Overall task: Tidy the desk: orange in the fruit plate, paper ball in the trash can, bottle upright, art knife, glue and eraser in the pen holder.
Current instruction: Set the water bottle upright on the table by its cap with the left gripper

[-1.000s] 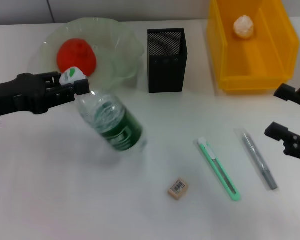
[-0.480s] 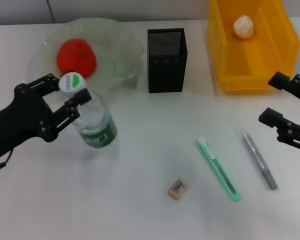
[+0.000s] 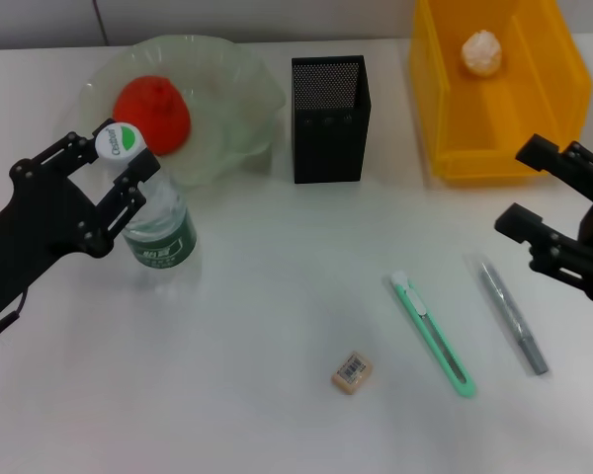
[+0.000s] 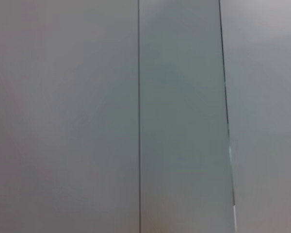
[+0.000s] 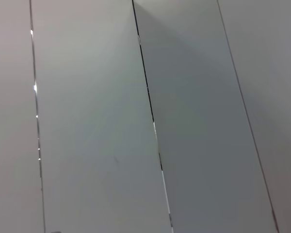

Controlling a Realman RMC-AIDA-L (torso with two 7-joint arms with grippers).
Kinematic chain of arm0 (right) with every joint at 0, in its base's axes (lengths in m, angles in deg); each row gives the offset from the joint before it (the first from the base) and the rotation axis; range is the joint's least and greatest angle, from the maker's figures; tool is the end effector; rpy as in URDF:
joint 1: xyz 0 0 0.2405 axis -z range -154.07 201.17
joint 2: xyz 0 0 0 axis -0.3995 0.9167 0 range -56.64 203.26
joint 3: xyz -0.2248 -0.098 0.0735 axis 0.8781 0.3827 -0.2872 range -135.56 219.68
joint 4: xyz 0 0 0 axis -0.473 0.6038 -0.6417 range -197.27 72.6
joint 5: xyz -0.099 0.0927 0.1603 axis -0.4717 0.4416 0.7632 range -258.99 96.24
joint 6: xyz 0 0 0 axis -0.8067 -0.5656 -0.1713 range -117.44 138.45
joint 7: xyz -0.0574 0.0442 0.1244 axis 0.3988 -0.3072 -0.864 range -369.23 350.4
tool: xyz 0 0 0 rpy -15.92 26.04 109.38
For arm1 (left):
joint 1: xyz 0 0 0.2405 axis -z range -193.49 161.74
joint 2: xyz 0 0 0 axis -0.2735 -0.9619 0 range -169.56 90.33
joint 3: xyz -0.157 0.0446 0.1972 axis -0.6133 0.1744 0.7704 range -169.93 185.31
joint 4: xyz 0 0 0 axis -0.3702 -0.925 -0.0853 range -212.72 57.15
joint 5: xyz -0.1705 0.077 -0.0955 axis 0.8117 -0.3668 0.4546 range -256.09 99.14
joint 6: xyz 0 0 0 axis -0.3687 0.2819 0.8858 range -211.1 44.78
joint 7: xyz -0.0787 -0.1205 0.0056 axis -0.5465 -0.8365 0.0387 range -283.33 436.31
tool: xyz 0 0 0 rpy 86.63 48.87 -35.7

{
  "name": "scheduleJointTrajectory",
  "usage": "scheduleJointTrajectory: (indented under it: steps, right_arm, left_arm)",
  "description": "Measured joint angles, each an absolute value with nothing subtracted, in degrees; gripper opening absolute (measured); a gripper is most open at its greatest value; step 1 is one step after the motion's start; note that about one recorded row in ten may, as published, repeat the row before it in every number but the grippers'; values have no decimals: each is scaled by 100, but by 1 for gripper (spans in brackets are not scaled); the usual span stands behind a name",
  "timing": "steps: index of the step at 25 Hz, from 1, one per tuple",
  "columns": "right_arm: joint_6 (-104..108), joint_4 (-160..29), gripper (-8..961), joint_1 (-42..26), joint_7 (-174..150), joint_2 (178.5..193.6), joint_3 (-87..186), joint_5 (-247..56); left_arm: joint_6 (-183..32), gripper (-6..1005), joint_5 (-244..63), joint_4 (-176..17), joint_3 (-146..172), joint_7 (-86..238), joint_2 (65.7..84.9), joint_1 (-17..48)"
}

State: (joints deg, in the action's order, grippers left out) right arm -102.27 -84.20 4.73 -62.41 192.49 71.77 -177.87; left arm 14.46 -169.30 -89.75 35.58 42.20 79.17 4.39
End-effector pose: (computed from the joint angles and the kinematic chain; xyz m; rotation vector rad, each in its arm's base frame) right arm 0.2779 0.2384 0.0191 -2.3394 0.3284 1.4001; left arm -0.2995 0.2637 -0.0023 -2.1229 -0.2761 -1.1026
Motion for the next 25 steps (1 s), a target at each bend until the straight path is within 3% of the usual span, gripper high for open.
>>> scheduleJointTrajectory:
  steps: [19,24,25]
  right_arm:
    - [-10022,-8196,801,329,-6100,19249,7235,-17831]
    - [-10014,-8197,800,326,-6101,19248,7210,-17828]
    - [-10014,-8200,800,326,-6107,19248,7202,-17818]
  left_arm:
    - [1434,549,-16833,-8752,3059,4267,7913,564]
    - [2476,773,-16659,-9058,2859,3684,7859,262]
    - [2587,775,-16686,-9240,2883,3427,7843,214]
